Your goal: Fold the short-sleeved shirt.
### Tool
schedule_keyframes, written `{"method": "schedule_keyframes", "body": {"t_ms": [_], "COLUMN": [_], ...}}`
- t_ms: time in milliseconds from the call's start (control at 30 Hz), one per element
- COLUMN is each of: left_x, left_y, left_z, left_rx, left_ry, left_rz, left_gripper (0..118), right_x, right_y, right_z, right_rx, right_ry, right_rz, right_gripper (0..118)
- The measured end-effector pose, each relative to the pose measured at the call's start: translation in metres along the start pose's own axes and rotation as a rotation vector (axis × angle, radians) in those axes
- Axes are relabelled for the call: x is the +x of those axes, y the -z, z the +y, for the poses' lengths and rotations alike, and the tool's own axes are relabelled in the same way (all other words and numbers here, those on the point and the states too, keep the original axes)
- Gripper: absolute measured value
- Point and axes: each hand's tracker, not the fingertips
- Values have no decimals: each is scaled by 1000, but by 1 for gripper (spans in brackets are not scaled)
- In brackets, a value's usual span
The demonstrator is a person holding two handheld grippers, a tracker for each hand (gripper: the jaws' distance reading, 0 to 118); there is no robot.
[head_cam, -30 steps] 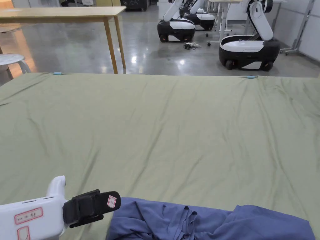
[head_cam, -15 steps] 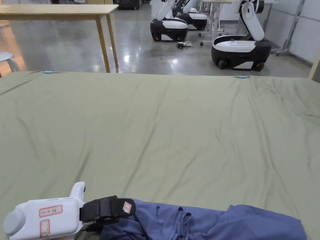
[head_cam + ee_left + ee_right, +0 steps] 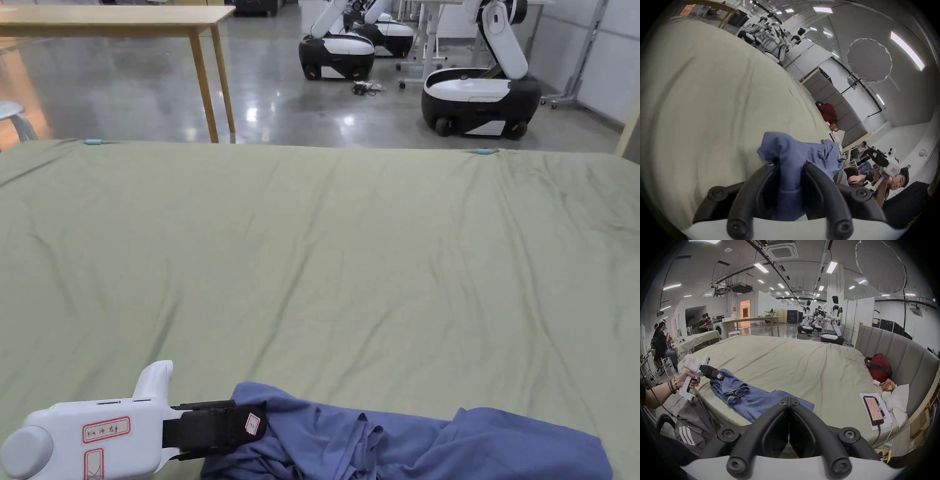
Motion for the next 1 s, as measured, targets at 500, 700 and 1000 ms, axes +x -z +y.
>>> {"method": "schedule_keyframes", "body": {"t_ms": [500, 700, 1000], "left_x": [-21, -29, 25], "left_y": [-70, -98, -96], "left_z": [6, 6, 14], "left_rx": [88, 111, 122], "left_ry": [-99, -92, -65], "left_rz": [30, 100, 185], "left_gripper": [16, 16, 16], "right_x": [3, -2, -3], "right_y": [-6, -2, 0], "right_z": [0, 2, 3], "right_rx": [7, 2, 1], "right_ry": [1, -12, -11], "right_rz": [-13, 4, 6], "right_gripper": [0, 0, 0]}}
